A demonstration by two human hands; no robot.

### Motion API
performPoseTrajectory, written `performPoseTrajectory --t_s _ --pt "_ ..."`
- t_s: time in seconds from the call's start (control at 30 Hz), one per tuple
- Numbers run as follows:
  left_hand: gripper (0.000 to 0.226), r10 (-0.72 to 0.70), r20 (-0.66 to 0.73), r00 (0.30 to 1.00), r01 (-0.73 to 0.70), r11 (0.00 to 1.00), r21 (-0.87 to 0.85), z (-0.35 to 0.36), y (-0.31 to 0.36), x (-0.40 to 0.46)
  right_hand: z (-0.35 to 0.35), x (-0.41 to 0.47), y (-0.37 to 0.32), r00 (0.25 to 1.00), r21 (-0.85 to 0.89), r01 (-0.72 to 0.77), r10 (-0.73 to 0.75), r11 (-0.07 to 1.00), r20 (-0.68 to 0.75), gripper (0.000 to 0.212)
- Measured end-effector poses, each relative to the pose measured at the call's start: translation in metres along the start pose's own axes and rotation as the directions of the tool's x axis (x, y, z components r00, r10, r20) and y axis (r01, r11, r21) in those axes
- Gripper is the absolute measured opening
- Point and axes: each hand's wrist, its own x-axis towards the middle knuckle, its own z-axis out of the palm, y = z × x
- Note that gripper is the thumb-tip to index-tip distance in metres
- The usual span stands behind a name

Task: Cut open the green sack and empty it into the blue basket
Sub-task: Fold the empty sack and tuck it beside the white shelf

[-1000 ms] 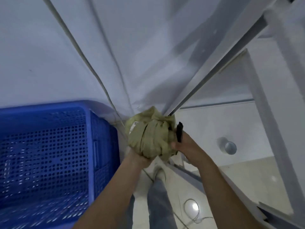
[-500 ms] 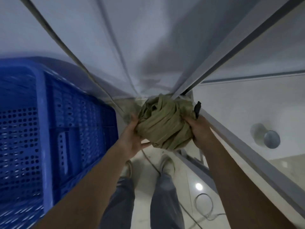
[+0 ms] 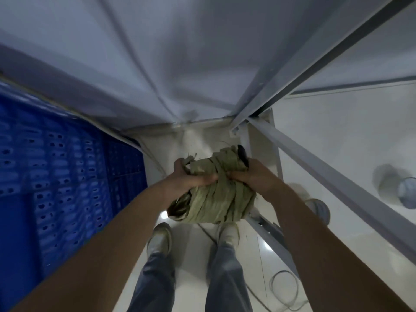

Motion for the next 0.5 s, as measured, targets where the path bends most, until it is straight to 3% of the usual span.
performPoseTrajectory --t_s 0.07,0.17,0.33,0.43,0.47,0.5 --pt "0.079 0.016 -0.058 0.998 -0.021 0.997 -0.079 0.004 -0.006 0.018 0.009 0.016 0.008 0.992 0.002 0.013 -0.012 1.000 -0.123 0.030" --pt "0.030 0.026 -0.204 0.979 -0.064 0.981 -0.185 0.007 -0.015 0.038 0.020 0.033 0.017 0.941 -0.051 -0.026 0.007 0.998 -0.339 0.055" --pt "0.038 -0.021 -0.258 0.966 -0.077 0.928 -0.365 0.011 -0.032 0.078 0.024 0.052 0.030 0.814 0.061 0.023 0.016 0.998 -0.580 0.035" --pt "0.041 -0.039 -0.286 0.957 -0.100 0.884 -0.457 0.015 -0.041 0.114 0.028 0.060 0.041 0.624 -0.170 0.127 -0.212 0.977 -0.752 0.024" --pt "0.043 -0.045 -0.303 0.952 -0.108 0.877 -0.468 0.016 -0.044 0.129 0.030 0.063 0.045 0.568 -0.280 0.164 -0.323 0.946 -0.757 0.020" --pt "0.045 -0.045 -0.310 0.950 -0.113 0.875 -0.471 0.017 -0.046 0.144 0.032 0.067 0.051 0.559 -0.355 0.186 -0.396 0.916 -0.729 0.019"
